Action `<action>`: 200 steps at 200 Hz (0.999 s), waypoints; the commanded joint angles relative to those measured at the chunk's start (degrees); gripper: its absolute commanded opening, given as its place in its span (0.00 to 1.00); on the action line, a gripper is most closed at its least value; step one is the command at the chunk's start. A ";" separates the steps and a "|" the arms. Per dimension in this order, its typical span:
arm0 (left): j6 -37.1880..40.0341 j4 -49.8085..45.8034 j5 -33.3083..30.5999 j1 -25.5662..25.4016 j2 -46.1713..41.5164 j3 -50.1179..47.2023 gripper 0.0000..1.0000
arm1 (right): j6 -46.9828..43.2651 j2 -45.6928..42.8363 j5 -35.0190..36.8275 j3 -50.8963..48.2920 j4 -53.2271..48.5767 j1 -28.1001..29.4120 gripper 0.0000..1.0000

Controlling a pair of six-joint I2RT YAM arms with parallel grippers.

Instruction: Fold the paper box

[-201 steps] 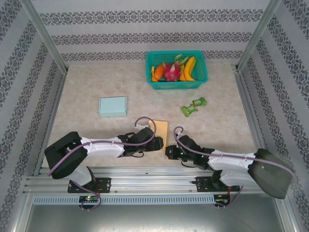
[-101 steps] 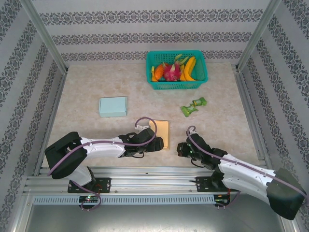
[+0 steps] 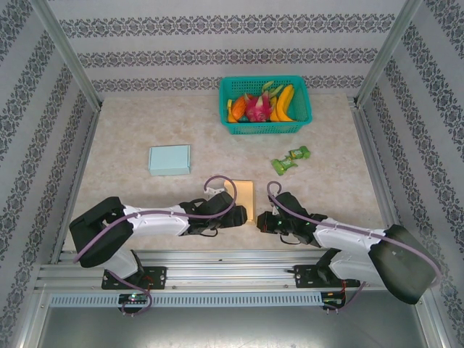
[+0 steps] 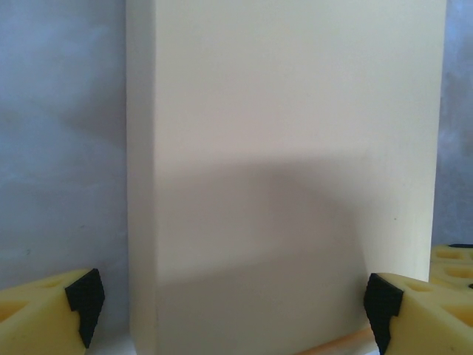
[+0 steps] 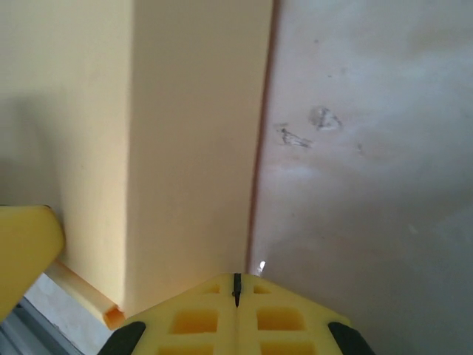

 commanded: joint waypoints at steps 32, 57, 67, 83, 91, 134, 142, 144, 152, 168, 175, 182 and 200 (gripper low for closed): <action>-1.03 1.18 1.77 0.36 2.89 1.42 0.93 | 2.41 6.57 -2.83 0.01 9.91 0.29 0.00; -1.17 2.55 3.25 0.09 4.45 2.00 0.92 | 2.56 9.05 -4.35 0.00 13.20 0.67 0.00; -1.20 2.83 3.55 -0.11 5.31 2.32 0.92 | 2.73 9.24 -4.37 -0.16 13.70 0.73 0.00; -1.38 3.44 3.92 -0.42 6.39 2.52 0.92 | 2.72 8.67 -4.05 -0.37 13.76 0.76 0.00; -1.44 3.93 4.14 -0.38 6.73 2.52 0.92 | 2.75 8.07 -3.83 -0.63 13.61 0.72 0.00; -2.28 7.15 6.53 -2.85 10.03 4.81 0.91 | 1.81 4.85 -5.43 -0.81 15.01 0.74 0.00; -2.56 7.66 6.62 -4.06 10.73 5.50 0.91 | 1.45 3.97 -5.95 -0.87 15.68 0.79 0.00; -2.68 7.76 6.57 -4.33 10.79 5.68 0.91 | 1.38 3.71 -6.11 -0.85 15.83 0.79 0.00; -2.88 8.20 6.49 -5.42 11.54 6.47 0.91 | 0.78 2.57 -6.43 -0.71 16.29 0.82 0.00; -3.32 8.98 6.56 -7.25 12.72 7.87 0.91 | 0.22 -0.55 -6.24 -0.73 16.35 0.79 0.00; -3.49 9.59 6.77 -7.78 13.28 8.39 0.91 | 0.20 -2.10 -6.02 -0.98 16.50 0.81 0.00; -3.63 9.83 7.01 -8.14 13.79 8.87 0.91 | 0.22 -3.48 -5.83 -1.19 16.53 0.76 0.00; -3.76 9.64 7.17 -8.61 14.98 10.20 0.91 | -0.04 -6.49 -4.72 -1.40 14.89 0.75 0.00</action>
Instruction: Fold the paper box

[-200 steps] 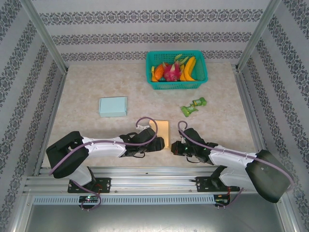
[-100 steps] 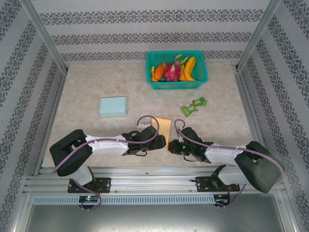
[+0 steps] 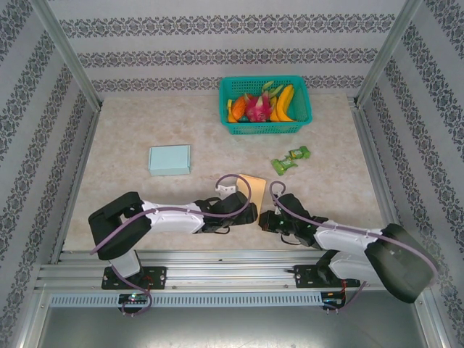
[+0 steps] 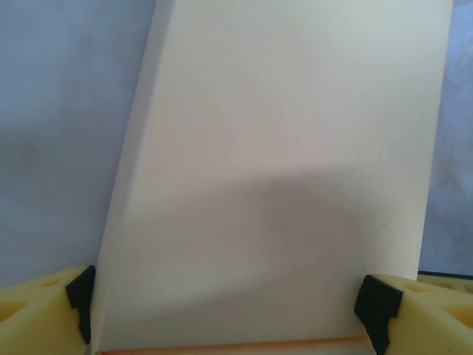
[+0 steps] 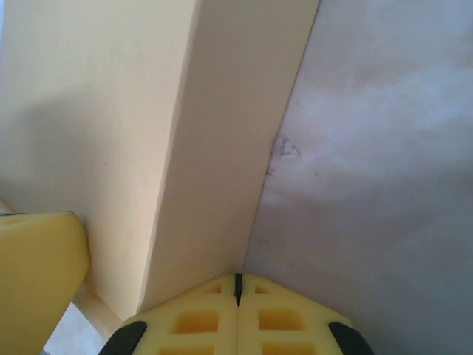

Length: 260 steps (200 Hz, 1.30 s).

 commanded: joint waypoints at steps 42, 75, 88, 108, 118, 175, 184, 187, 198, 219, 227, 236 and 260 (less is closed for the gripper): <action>0.04 2.82 7.72 -4.31 3.76 3.28 0.92 | -3.43 -9.35 -3.33 -0.42 2.00 -0.79 0.00; -0.22 0.12 5.60 -1.58 0.25 0.79 0.92 | -4.22 -10.53 0.25 -1.55 -4.00 -2.29 0.00; 0.00 -0.95 4.59 -0.85 -0.84 0.07 0.92 | -4.55 -10.97 2.70 -1.30 -7.23 -2.42 0.00; 0.72 -3.17 2.96 -0.38 -2.24 0.07 0.93 | -4.49 -11.93 5.21 -1.18 -10.46 -2.36 0.00; 1.10 -4.48 2.00 -0.08 -2.80 0.27 0.93 | -4.03 -12.70 6.15 -1.24 -11.68 -2.35 0.00; 3.73 -8.57 -0.24 3.26 -8.36 -1.86 0.94 | -3.74 -21.28 14.32 0.83 -22.33 -3.41 0.00; 6.01 -8.63 -0.05 3.97 -9.08 -1.38 0.95 | -4.96 -22.33 12.99 1.58 -22.72 -4.80 0.00; 6.82 -8.64 0.28 4.30 -9.15 -1.12 0.95 | -5.35 -22.54 12.35 1.86 -22.87 -5.54 0.00; 9.81 -8.34 1.81 5.71 -9.21 0.13 0.95 | -6.61 -22.53 9.48 3.11 -23.24 -8.98 0.00; 15.16 -5.87 4.48 8.67 -8.08 2.54 0.95 | -8.06 -19.79 2.11 5.41 -20.95 -16.38 0.00; 16.88 -5.90 4.92 9.60 -7.00 4.10 0.95 | -8.71 -17.89 -0.51 6.56 -19.86 -18.74 0.00; 18.52 -6.27 5.39 10.60 -5.26 6.19 0.95 | -9.50 -15.30 -3.29 8.42 -18.37 -20.92 0.00; 21.20 -7.35 6.50 12.72 0.09 11.53 0.95 | -11.25 -7.32 -8.55 12.39 -15.34 -24.41 0.00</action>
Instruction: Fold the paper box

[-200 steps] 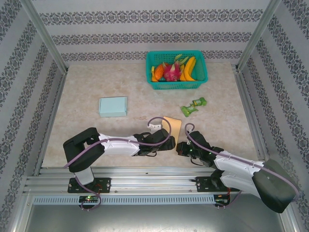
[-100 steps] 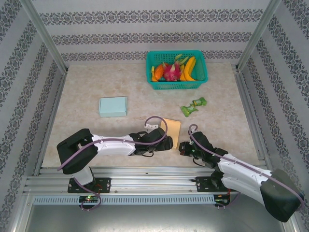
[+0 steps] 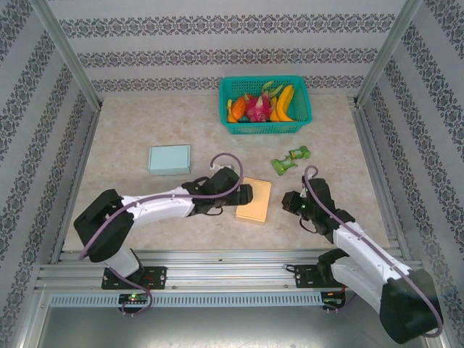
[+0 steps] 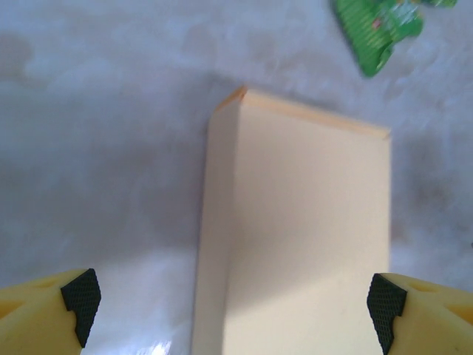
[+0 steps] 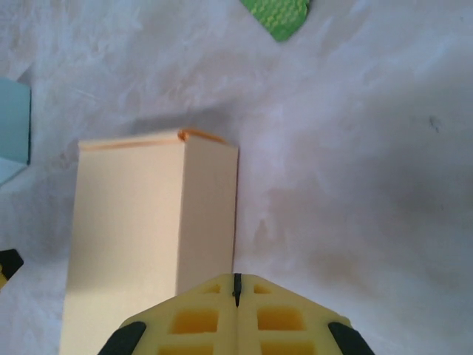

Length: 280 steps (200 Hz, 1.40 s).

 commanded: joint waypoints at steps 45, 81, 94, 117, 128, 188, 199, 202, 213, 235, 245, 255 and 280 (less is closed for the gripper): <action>5.61 -0.06 5.08 4.40 13.26 10.18 0.95 | -3.83 19.33 -10.37 8.27 7.82 -3.72 0.00; 4.47 3.25 8.69 4.39 17.70 12.03 0.94 | -3.75 23.33 -8.94 8.36 10.41 -1.96 0.00; 4.01 4.18 9.87 4.32 18.65 12.62 0.93 | -3.08 25.02 -10.09 8.37 12.65 -0.98 0.00; 2.73 6.03 11.79 4.23 19.54 13.22 0.94 | -0.12 28.03 -11.88 7.58 18.07 0.79 0.00; 2.27 5.99 12.42 4.24 20.16 14.13 0.94 | 1.30 28.68 -11.94 7.08 19.95 1.81 0.00; 4.71 -3.42 7.95 6.55 19.87 18.58 0.94 | 2.60 10.93 4.15 2.09 8.61 5.62 0.00; 5.40 -5.11 6.90 7.87 18.21 17.90 0.94 | 1.62 7.19 7.84 2.12 3.91 6.11 0.00; 5.51 -5.65 6.58 8.25 17.56 17.67 0.94 | 1.44 6.29 8.55 2.27 2.78 6.20 0.00; 6.17 -7.65 5.39 9.58 15.13 16.48 0.94 | 0.36 3.49 10.19 3.00 -1.23 6.92 0.05; 6.83 -12.44 -0.52 10.56 7.13 12.59 0.95 | -3.29 -0.05 12.01 5.92 -8.37 8.93 0.25; 5.19 -14.48 -2.66 10.55 3.16 10.01 0.95 | -5.50 -0.84 12.86 7.11 -10.16 10.10 0.33; 2.31 -16.51 -4.21 10.24 -0.53 7.04 0.95 | -7.44 -1.26 13.82 7.86 -10.94 11.11 0.44; -6.53 -20.04 -5.14 7.85 -7.33 -0.06 0.95 | -13.63 -0.26 14.36 8.86 -8.92 12.84 0.59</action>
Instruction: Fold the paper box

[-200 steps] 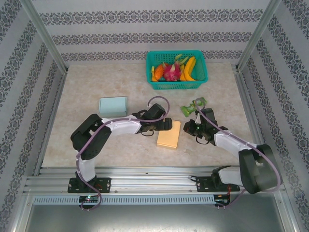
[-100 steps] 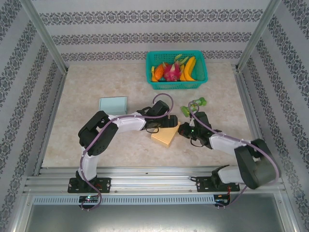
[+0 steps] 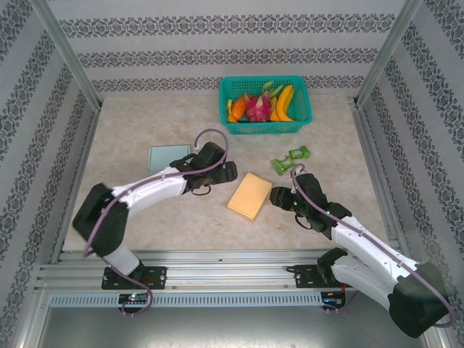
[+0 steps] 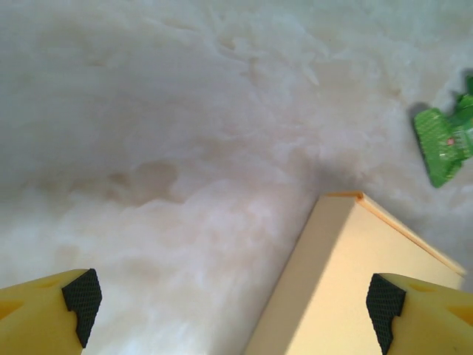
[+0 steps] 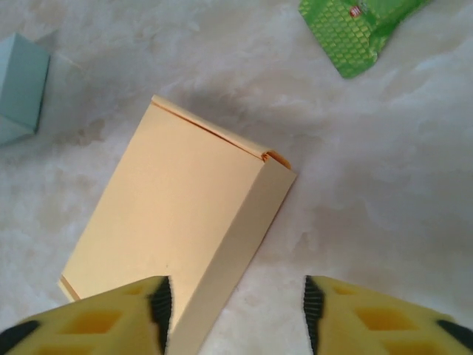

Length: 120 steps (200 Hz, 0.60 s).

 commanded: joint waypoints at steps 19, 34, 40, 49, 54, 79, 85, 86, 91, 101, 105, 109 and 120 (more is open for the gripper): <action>-13.99 -4.85 -3.90 -6.61 -8.69 -11.56 0.95 | -13.63 3.21 3.20 3.86 -0.65 1.81 0.68; -18.79 -2.51 -4.13 -10.01 -10.83 -14.96 0.95 | -17.81 6.52 3.71 6.18 -1.27 1.76 0.74; -20.56 -1.35 -4.78 -11.35 -11.85 -16.29 0.95 | -19.27 7.81 4.09 7.09 -1.48 1.65 0.75; -22.90 1.00 -5.99 -13.63 -13.13 -18.21 0.95 | -20.99 9.88 3.97 8.25 -1.40 1.19 0.76; -23.99 2.32 -6.76 -14.84 -13.90 -19.18 0.95 | -21.82 11.05 3.30 8.80 -1.19 0.88 0.77; -27.11 5.83 -10.01 -18.84 -15.66 -21.25 0.95 | -23.24 16.54 -2.17 11.27 -0.04 -0.51 0.77; -27.60 6.55 -10.00 -19.15 -15.44 -21.55 0.95 | -23.38 18.01 -3.01 11.88 0.04 -0.60 0.77; -27.69 6.68 -9.93 -19.19 -15.37 -21.62 0.95 | -23.39 18.24 -3.16 11.97 0.02 -0.67 0.77; -28.02 7.69 -9.59 -19.31 -14.97 -21.84 0.95 | -23.50 19.40 -3.59 12.55 0.01 -0.81 0.77; -28.30 10.02 -8.56 -19.38 -13.84 -22.37 0.95 | -24.19 21.55 -4.25 13.71 -0.21 -1.06 0.77; -28.44 11.19 -8.20 -19.40 -13.34 -22.51 0.95 | -24.47 22.13 -4.15 13.95 -0.15 -1.16 0.77; -28.55 12.20 -7.83 -19.40 -12.67 -22.49 0.95 | -24.78 22.63 -4.02 14.31 -0.12 -1.24 0.78; -28.65 15.22 -6.76 -19.53 -10.87 -22.61 0.94 | -25.60 23.64 -3.59 14.89 0.46 -1.68 0.78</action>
